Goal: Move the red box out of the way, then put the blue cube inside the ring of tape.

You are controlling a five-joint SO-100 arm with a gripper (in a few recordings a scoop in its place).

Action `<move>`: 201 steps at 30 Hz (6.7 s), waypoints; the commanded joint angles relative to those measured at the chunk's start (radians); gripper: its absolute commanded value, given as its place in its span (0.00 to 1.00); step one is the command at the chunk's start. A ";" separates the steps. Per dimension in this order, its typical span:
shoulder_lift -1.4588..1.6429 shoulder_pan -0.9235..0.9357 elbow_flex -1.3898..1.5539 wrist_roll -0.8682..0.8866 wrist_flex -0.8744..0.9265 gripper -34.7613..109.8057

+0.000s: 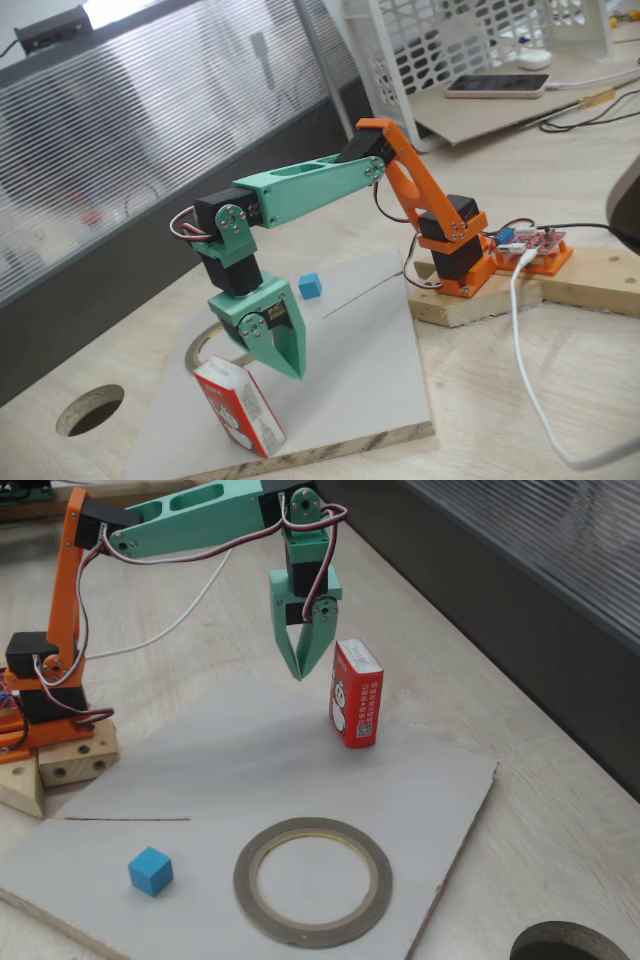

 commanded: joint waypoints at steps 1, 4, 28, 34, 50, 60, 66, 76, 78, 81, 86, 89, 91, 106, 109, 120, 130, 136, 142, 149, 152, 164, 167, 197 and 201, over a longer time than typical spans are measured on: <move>0.014 -0.002 -0.012 0.011 -0.031 0.24; 0.012 0.000 -0.012 0.011 -0.032 0.24; -0.072 0.092 -0.014 0.014 -0.032 0.24; -0.072 0.092 -0.012 0.015 -0.031 0.24; -0.072 0.020 0.023 0.015 -1.032 0.24; -0.057 0.025 0.091 0.021 -1.032 0.24; -0.057 0.025 0.091 0.021 -1.032 0.24; -0.055 0.034 0.095 0.025 -1.009 0.24; -0.052 0.061 0.123 0.025 -0.943 0.24; -0.021 0.106 0.169 0.026 -0.802 0.24; 0.155 0.167 0.183 0.026 -0.543 0.24; 0.195 0.190 0.183 0.026 -0.364 0.24; 0.198 0.206 0.183 0.026 -0.235 0.24; 0.198 0.265 0.181 0.026 0.127 0.24; 0.198 0.350 0.181 0.026 0.126 0.24; 0.198 0.744 0.181 0.026 0.124 0.24; 0.195 1.081 0.169 0.026 0.124 0.24; 0.184 1.201 0.179 0.026 0.124 0.24; 0.184 1.206 0.179 0.026 0.124 0.24; 0.193 1.206 0.183 0.023 0.121 0.24; 0.195 1.206 0.218 0.020 0.103 0.24; 0.345 1.206 0.541 0.018 -0.258 0.24; 0.408 1.206 0.572 0.017 -0.290 0.24; 0.399 1.206 0.574 0.017 -0.431 0.24; 0.399 1.206 0.574 0.017 -0.436 0.24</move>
